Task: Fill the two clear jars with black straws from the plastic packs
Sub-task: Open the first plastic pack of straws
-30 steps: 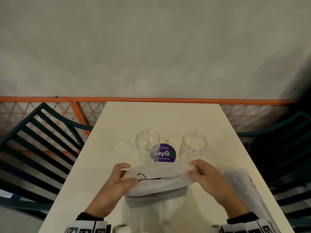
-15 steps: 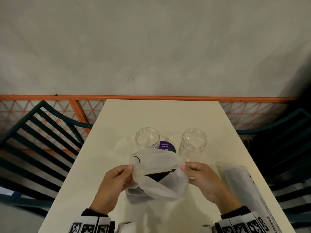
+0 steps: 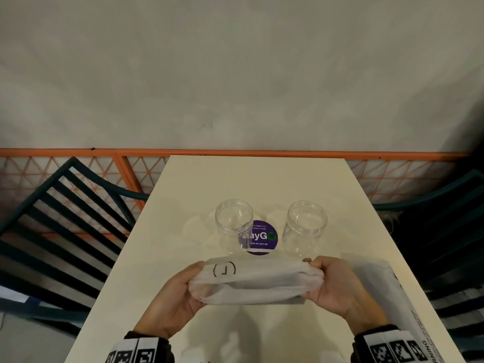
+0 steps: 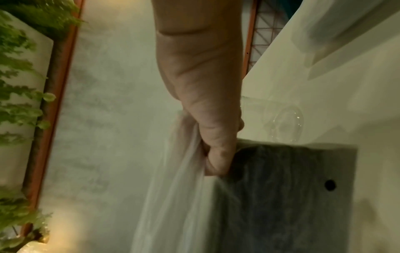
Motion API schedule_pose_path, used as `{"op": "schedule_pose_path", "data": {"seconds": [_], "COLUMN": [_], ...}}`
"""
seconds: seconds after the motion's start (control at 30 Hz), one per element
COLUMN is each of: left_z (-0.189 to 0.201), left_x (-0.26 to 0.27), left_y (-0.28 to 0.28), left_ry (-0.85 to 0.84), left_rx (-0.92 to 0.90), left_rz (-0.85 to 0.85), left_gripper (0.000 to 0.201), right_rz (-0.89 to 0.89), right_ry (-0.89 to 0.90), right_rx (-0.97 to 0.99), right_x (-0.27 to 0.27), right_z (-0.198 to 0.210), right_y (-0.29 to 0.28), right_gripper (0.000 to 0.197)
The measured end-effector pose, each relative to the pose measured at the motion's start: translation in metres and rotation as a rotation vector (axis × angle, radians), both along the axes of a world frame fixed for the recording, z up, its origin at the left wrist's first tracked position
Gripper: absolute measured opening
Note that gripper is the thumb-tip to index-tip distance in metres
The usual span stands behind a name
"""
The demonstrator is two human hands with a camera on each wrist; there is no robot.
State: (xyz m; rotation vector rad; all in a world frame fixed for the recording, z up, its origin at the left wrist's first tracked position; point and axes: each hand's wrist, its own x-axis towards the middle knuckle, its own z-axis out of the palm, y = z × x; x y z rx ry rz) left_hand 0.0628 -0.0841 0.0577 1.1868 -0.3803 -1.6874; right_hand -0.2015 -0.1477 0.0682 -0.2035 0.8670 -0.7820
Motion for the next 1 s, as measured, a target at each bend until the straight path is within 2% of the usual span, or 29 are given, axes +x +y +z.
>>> {"op": "schedule_pose_path", "data": {"seconds": [0.07, 0.13, 0.17, 0.2, 0.3, 0.37, 0.47, 0.57, 0.67, 0.77, 0.83, 0.93, 1.0], "left_z": [0.002, 0.000, -0.002, -0.004, -0.008, -0.011, -0.014, -0.014, -0.013, -0.014, -0.014, -0.020, -0.028], "left_x": [-0.002, 0.002, 0.004, 0.004, -0.003, -0.002, 0.007, 0.010, 0.004, -0.008, -0.011, -0.002, 0.010], "left_y": [0.003, 0.005, 0.006, 0.007, 0.006, 0.005, 0.004, 0.007, 0.008, 0.006, 0.004, 0.005, 0.007], "left_ry": [-0.023, -0.092, -0.187, -0.292, -0.578, -0.673, -0.833, -1.005, -0.892, -0.757, -0.603, -0.219, 0.042], "left_rx": [-0.083, -0.145, -0.157, -0.156, -0.119, -0.103, -0.099, -0.100, -0.138, -0.148, -0.118, -0.029, -0.005], "left_rz": [-0.065, -0.068, -0.075, -0.082, -0.052, 0.038, 0.131, 0.092, 0.046, 0.017, 0.042, 0.120, 0.121], "left_gripper": [0.032, 0.064, 0.078, 0.081, 0.052, 0.036, 0.013, 0.004, 0.004, 0.014, 0.016, 0.008, 0.021], "right_rz": [-0.057, -0.026, 0.020, 0.067, 0.173, 0.189, 0.186, 0.233, 0.245, 0.255, 0.245, 0.168, 0.158], "right_ry": [0.015, 0.017, 0.051, 0.122, 0.583, 0.832, 0.929, 0.866, 0.870, 0.937, 0.931, 0.631, 0.422], "right_rx": [-0.001, -0.075, -0.144, -0.220, -0.411, -0.494, -0.519, -0.492, -0.476, -0.443, -0.373, -0.173, -0.054], "right_x": [-0.001, -0.004, -0.004, -0.004, -0.002, 0.001, 0.000, 0.001, 0.007, 0.017, 0.019, 0.011, 0.001], "right_z": [-0.006, -0.008, -0.007, -0.008, -0.018, -0.017, -0.013, -0.009, -0.010, -0.016, -0.022, -0.025, -0.024], "right_y": [0.001, 0.004, 0.005, 0.007, 0.008, 0.008, 0.006, 0.007, 0.007, 0.007, 0.005, 0.002, 0.001], "right_gripper": [0.013, 0.011, 0.011, 0.010, 0.021, 0.018, 0.015, 0.013, 0.025, 0.024, 0.025, 0.026, 0.023]}}
